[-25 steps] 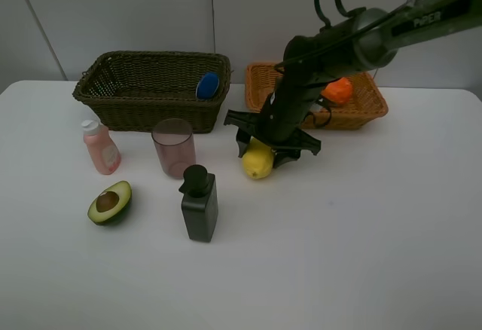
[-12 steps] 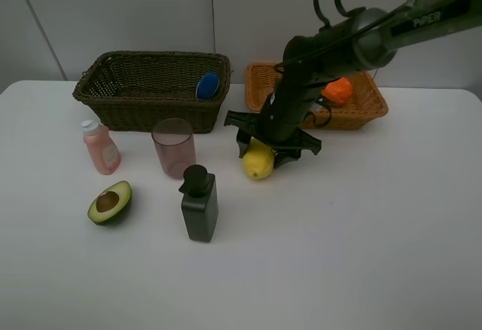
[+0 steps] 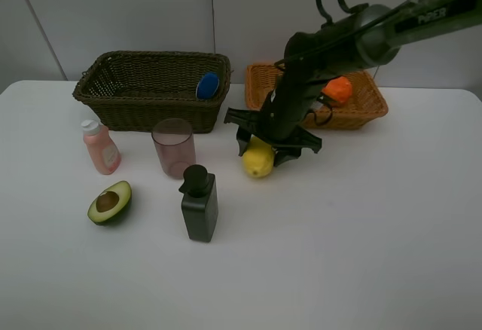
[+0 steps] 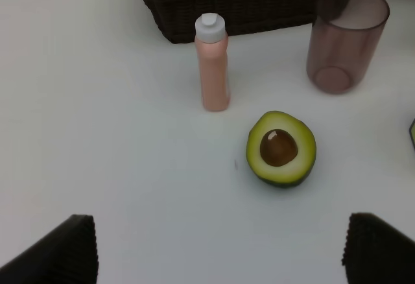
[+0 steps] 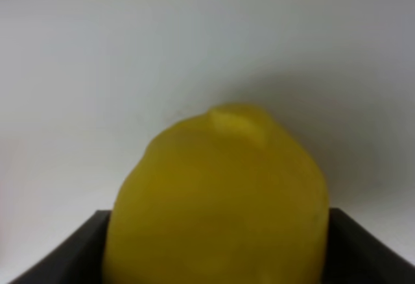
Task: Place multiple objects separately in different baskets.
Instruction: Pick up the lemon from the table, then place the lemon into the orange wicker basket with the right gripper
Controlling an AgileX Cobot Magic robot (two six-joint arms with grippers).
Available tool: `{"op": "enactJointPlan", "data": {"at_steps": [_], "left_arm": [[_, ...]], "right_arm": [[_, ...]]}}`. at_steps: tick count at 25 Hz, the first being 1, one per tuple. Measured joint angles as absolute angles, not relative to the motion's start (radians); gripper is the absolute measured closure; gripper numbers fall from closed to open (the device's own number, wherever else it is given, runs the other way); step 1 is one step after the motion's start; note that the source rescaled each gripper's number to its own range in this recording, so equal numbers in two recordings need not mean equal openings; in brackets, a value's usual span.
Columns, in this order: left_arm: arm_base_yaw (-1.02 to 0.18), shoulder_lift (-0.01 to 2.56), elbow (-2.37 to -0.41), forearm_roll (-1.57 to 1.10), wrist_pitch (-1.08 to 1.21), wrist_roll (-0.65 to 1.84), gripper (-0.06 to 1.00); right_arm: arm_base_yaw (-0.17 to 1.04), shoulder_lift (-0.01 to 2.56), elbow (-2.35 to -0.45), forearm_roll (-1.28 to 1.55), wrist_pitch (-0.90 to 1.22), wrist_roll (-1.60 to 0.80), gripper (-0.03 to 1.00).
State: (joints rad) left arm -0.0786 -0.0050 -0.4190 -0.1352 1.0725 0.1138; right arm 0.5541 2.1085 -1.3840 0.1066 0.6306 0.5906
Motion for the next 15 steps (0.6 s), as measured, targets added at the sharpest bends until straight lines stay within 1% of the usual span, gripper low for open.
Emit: {"op": "enactJointPlan", "data": {"at_steps": [8,15], "left_arm": [[-0.079,-0.005,-0.419,-0.135,1.072,0.114,-0.05],[-0.079,-0.005,-0.419,-0.135,1.072,0.114,-0.05]], "right_arm": [[0.554,2.023,-1.384,0.085,0.672,0.591,0.54],[0.554,1.918,-1.384,0.0,0.716,0.591,0.54]]}}
